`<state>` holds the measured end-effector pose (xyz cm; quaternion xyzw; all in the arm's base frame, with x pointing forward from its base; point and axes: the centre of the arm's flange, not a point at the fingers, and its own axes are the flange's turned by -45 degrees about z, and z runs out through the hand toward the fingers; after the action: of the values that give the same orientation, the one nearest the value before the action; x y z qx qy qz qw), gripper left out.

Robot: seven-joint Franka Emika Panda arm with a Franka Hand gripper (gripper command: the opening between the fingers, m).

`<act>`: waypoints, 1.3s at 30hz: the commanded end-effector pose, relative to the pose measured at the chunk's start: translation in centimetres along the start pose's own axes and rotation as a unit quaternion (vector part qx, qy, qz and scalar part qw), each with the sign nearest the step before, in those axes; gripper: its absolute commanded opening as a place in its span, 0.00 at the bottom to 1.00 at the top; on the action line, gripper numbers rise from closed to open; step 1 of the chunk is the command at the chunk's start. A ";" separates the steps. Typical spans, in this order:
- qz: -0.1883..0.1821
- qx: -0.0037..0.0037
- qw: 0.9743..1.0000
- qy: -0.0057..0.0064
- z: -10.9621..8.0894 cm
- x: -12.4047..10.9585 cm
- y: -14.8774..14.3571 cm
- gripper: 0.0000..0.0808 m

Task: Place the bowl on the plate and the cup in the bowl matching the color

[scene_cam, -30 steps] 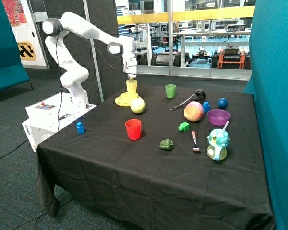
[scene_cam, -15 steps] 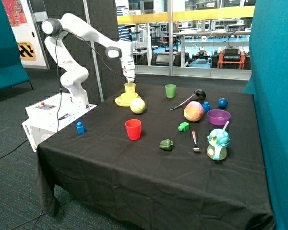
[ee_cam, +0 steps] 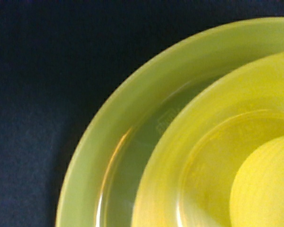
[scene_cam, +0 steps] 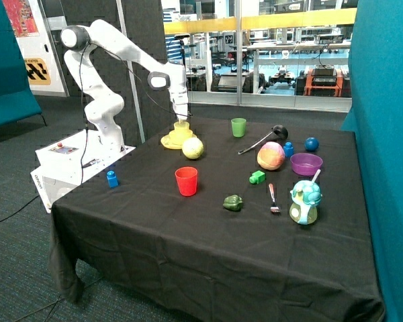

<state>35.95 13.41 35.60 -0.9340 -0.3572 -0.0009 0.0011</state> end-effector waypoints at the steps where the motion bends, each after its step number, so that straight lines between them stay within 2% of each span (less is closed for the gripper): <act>1: 0.009 -0.001 1.000 -0.001 1.1 0.1 0.4 0.52; 4: 0.006 -0.001 1.000 -0.001 1.1 0.2 0.5 0.56; 5: 0.006 -0.001 1.000 -0.001 1.1 0.3 0.5 0.54; 7: 0.004 -0.001 1.000 -0.001 1.1 0.3 0.4 0.60; 14: 0.000 -0.001 1.000 -0.001 1.1 0.4 0.2 0.58; 20: -0.004 -0.001 1.000 -0.001 0.9 0.4 0.1 0.64; 25: -0.007 -0.001 1.000 -0.001 0.5 0.5 0.1 0.63; 37: -0.005 -0.001 1.000 -0.001 -2.5 1.0 1.3 0.54; 39: -0.003 -0.001 1.000 -0.001 -2.8 1.0 1.5 0.59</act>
<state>37.00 13.57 36.46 -0.9319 -0.3628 -0.0012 -0.0008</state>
